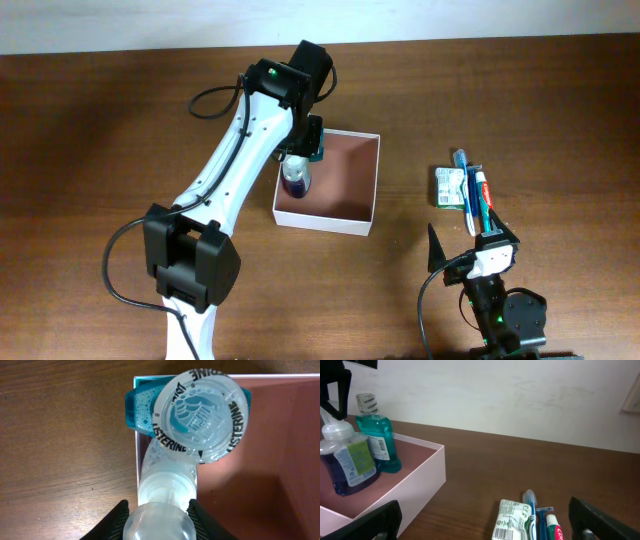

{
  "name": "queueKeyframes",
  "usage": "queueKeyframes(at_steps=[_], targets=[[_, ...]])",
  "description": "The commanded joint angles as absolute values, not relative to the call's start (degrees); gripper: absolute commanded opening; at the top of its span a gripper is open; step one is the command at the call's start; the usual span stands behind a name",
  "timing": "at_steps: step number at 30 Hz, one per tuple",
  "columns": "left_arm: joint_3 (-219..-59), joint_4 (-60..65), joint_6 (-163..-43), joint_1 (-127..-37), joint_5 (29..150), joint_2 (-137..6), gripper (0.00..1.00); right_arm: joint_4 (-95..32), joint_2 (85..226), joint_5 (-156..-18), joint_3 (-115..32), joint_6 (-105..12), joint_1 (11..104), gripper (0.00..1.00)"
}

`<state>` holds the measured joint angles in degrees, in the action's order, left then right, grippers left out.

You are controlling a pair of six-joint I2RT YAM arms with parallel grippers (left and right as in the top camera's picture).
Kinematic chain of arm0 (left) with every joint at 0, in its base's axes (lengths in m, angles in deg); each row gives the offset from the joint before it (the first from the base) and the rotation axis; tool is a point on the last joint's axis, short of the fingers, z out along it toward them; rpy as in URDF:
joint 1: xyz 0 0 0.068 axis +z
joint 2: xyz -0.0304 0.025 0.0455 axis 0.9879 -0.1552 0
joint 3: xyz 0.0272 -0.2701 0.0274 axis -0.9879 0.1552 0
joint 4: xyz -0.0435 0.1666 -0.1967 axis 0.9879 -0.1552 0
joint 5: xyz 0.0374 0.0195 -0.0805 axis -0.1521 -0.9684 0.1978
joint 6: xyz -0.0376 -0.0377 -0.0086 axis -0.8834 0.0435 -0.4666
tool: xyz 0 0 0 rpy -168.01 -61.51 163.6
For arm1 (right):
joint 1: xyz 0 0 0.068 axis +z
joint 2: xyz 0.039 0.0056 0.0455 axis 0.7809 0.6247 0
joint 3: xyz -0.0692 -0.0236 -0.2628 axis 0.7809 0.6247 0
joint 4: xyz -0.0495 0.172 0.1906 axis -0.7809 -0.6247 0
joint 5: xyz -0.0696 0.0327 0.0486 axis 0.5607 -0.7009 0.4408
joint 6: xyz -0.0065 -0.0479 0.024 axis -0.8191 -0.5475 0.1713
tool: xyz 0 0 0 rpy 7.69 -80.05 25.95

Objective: Pack container
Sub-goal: 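Lower the soap bottle into the box beside the Listerine bottle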

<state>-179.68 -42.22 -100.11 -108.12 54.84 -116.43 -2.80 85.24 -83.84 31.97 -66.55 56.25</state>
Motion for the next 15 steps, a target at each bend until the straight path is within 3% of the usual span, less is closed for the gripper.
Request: queueKeyframes(at_steps=[1,15], targets=[[-179.83,-42.26,-100.61,-107.92,53.59,-116.19,0.38,-3.11,84.83,-83.93,32.23,-66.33,55.77,0.98],[-179.83,-42.26,-100.61,-107.92,53.61,-116.19,0.36,-3.09,84.83,-83.93,32.23,-66.33,55.77,0.98]])
